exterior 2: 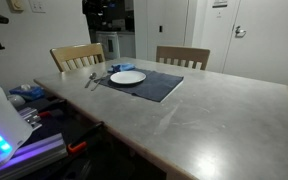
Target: Wipe the plate with the blue cloth
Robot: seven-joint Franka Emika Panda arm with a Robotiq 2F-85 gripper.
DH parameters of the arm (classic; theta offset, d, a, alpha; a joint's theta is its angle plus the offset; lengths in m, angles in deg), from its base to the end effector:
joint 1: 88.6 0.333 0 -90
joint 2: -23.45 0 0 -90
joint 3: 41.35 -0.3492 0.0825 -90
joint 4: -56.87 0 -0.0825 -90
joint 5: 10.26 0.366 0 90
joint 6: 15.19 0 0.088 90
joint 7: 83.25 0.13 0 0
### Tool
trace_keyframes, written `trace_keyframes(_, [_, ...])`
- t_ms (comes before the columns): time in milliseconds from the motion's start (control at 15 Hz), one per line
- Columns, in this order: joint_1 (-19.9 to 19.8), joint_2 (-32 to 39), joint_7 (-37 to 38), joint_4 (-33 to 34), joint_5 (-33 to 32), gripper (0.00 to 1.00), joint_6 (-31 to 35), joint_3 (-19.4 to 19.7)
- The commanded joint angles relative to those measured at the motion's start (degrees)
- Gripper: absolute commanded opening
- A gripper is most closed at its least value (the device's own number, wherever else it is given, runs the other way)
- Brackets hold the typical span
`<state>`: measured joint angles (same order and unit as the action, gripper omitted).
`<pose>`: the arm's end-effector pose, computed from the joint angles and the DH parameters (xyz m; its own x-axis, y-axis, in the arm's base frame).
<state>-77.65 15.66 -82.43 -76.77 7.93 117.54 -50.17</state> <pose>0.4508 0.1752 0.4246 0.9889 0.1165 0.0918 0.1351 -0.9627 -0.2343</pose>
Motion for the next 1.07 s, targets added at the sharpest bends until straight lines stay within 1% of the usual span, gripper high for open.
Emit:
trace_keyframes(0, [0.01,-0.38,1.0,-0.93,-1.97,1.0,0.97,-0.76])
trace_keyframes(200, [-0.11,2.27,2.16,-0.38,-5.39,1.0,2.18,-1.27])
trace_keyframes(333, [-0.15,5.2,2.23,1.08,-7.24,1.0,2.91,-1.35])
trace_keyframes(467, [-0.28,9.42,3.03,3.2,-10.48,1.0,5.23,-1.55])
trace_keyframes(533, [-0.51,11.99,5.43,4.45,-15.69,1.0,6.8,-1.68])
trace_keyframes(733, [0.52,20.15,10.37,10.57,-26.01,1.0,9.96,-0.69])
trace_keyframes(867, [2.15,25.4,13.26,15.38,-30.6,1.0,10.79,0.09])
trace_keyframes(1000, [4.11,29.68,16.28,19.91,-32.43,1.0,11.0,1.01])
